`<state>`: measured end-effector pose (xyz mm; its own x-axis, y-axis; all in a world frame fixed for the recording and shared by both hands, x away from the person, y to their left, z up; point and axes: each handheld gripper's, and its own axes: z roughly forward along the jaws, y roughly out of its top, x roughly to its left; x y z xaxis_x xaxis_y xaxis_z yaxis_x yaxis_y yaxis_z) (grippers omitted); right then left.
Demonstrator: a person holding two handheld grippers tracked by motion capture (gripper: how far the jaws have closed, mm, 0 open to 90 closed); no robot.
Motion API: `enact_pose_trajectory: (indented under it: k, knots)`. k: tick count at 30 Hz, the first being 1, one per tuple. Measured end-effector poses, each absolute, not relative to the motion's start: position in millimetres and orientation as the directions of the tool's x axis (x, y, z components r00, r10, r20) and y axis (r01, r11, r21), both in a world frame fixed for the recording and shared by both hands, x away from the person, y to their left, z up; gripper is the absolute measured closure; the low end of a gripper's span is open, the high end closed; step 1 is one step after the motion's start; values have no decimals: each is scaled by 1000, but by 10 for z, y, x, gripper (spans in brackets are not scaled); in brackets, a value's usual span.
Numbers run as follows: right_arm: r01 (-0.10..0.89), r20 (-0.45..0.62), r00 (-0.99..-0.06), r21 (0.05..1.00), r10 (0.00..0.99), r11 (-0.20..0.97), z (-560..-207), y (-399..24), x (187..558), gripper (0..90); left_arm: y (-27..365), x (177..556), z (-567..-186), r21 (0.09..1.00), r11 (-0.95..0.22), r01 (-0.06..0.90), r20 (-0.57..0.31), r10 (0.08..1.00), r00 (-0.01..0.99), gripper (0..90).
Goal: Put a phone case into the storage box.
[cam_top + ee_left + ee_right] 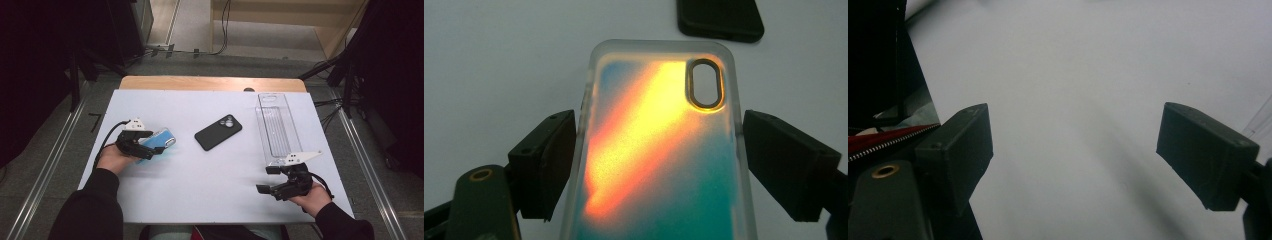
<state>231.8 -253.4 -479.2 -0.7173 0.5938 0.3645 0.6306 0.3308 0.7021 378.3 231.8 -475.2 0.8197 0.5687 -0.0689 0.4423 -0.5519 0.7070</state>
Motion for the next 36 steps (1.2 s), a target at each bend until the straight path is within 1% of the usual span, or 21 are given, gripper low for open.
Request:
enact_pose_trajectory:
  k: [9, 13, 23, 24, 26, 27, 28, 36]
  knots:
    - [619, 351, -724, 712, 595, 333, -4769, -2536, 2304, 132, 2167, 3654, -4550, 711, -506, 488, -103, 612, 784, 169]
    - [621, 351, -717, 713, 602, 324, -4754, -2530, 2312, 132, 2094, 3564, -4477, 726, -460, 510, -140, 627, 766, 169]
    - [620, 353, -712, 722, 607, 307, -4716, -2526, 2307, 132, 1953, 3356, -4368, 744, -416, 523, -157, 652, 742, 169]
    - [619, 352, -712, 724, 608, 306, -4711, -2528, 2306, 132, 1924, 3324, -4347, 741, -382, 551, -195, 664, 722, 169]
    - [623, 353, -707, 722, 614, 302, -4708, -2527, 2304, 132, 1885, 3285, -4321, 746, -361, 560, -213, 668, 713, 169]
    - [624, 353, -705, 721, 616, 302, -4708, -2526, 2304, 132, 1885, 3285, -4321, 746, -361, 560, -213, 668, 713, 169]
    - [626, 355, -703, 720, 616, 300, -4706, -2522, 2303, 132, 1829, 3243, -4298, 748, -369, 552, -191, 677, 711, 169]
    - [634, 348, -686, 717, 639, 290, -4679, -2502, 2284, 132, 1653, 3086, -4308, 756, -345, 556, -176, 712, 680, 169]
